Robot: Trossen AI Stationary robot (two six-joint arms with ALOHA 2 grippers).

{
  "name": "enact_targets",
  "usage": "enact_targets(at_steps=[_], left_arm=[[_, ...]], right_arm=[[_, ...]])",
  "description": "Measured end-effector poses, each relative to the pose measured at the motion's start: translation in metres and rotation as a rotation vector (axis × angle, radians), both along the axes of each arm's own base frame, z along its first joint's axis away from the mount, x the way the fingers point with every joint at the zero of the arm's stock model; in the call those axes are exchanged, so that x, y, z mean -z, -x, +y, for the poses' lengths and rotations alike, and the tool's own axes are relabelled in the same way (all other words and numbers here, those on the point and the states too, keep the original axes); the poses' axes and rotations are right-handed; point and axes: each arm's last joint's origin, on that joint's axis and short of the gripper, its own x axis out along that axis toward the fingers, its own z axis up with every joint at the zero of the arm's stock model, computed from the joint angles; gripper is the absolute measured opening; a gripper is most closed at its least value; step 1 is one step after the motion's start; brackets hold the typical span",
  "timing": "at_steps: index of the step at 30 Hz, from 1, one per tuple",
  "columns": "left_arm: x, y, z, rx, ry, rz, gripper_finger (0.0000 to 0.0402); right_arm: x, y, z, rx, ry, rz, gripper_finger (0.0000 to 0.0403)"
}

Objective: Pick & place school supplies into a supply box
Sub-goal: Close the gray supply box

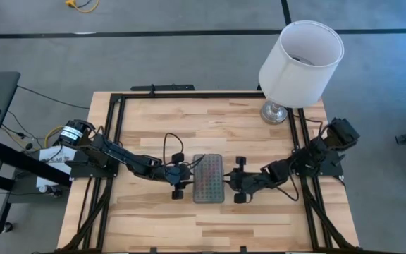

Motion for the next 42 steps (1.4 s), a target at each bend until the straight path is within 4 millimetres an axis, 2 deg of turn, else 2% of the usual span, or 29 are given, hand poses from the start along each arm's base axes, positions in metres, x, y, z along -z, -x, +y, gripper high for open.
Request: enact_targets(at_steps=[6, 13, 25, 35, 42], left_arm=[[0.001, 0.001, 0.004, -0.039, -0.033, 0.015, 0.0146], [0.002, -0.001, 0.013, -0.053, -0.037, 0.023, 0.0146], [0.002, -0.001, 0.013, -0.051, -0.04, 0.026, 0.0146], [-0.013, 0.005, 0.016, -0.058, -0.075, 0.01, 0.0146], [-0.015, 0.006, 0.013, -0.058, -0.061, 0.002, 0.0146]], right_arm=[[0.001, -0.003, -0.01, 0.034, 0.01, 0.011, 0.0085], [0.001, -0.003, -0.01, 0.039, 0.014, 0.01, 0.0085], [0.002, -0.003, -0.01, 0.037, 0.016, 0.017, 0.0085], [0.001, -0.002, -0.008, 0.039, 0.062, 0.009, 0.0085], [-0.001, -0.002, -0.008, 0.038, 0.071, 0.003, 0.0085]])
